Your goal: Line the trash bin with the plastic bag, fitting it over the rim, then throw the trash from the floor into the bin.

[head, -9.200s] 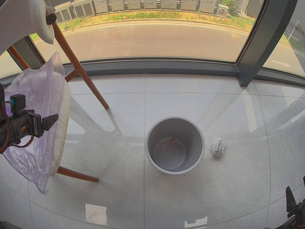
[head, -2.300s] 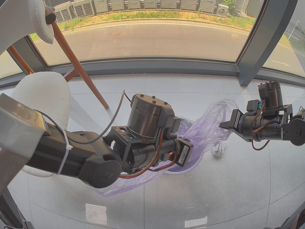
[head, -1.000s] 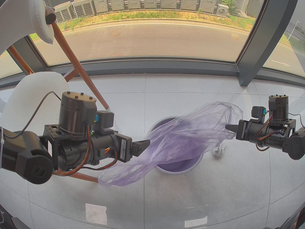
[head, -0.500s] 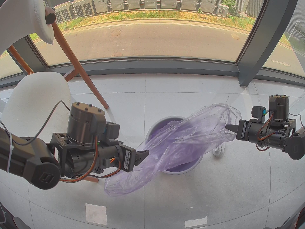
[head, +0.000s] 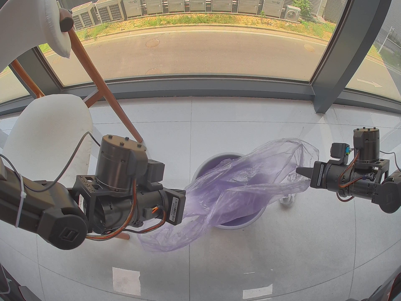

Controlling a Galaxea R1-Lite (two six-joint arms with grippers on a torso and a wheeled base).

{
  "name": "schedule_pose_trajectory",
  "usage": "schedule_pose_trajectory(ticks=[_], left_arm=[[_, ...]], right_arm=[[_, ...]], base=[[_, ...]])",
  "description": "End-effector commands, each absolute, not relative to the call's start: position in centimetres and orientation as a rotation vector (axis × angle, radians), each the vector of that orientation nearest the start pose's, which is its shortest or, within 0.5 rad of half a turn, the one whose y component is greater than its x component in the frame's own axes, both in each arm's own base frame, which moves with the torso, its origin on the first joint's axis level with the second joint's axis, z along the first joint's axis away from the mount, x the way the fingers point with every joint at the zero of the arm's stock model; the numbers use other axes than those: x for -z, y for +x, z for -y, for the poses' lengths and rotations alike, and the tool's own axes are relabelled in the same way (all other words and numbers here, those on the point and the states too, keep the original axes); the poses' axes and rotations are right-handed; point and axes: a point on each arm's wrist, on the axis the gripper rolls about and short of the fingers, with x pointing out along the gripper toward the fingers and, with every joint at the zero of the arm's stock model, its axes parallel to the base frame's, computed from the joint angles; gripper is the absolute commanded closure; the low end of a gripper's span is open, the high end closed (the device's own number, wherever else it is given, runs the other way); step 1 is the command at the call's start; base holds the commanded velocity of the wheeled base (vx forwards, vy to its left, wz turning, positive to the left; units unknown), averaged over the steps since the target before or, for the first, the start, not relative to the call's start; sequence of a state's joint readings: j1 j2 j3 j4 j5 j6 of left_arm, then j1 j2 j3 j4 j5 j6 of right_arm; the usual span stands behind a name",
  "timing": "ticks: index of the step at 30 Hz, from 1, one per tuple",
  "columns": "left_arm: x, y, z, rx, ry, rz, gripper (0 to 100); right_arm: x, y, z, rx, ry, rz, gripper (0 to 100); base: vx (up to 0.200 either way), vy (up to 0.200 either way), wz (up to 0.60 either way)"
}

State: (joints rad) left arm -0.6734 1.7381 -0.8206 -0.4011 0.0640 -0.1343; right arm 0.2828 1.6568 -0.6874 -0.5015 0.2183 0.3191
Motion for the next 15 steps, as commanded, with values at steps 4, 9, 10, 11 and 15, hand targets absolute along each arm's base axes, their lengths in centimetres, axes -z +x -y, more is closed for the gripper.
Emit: schedule_pose_trajectory(ticks=[4,9,10,11,15], left_arm=[[-14.6,24.6,19.4,0.565,0.075,-0.504,100],[-14.8,24.8,19.6,0.566,0.072,-0.495,100],[-15.1,24.9,19.7,0.563,0.07,-0.489,100],[-15.2,25.0,19.7,0.564,0.068,-0.485,100],[-16.1,25.5,19.9,0.541,0.062,-0.481,100]], right_arm=[[-14.8,25.7,-8.6,-0.43,0.279,-0.566,100],[-14.7,25.7,-8.6,-0.429,0.278,-0.568,100],[-14.7,25.7,-8.6,-0.428,0.278,-0.568,100],[-14.7,25.7,-8.6,-0.43,0.276,-0.566,100],[-14.8,26.4,-8.8,-0.433,0.26,-0.557,100]], base=[[0.2,0.0,0.0],[0.2,0.0,0.0],[0.2,0.0,0.0],[0.0,0.0,0.0],[0.0,0.0,0.0]])
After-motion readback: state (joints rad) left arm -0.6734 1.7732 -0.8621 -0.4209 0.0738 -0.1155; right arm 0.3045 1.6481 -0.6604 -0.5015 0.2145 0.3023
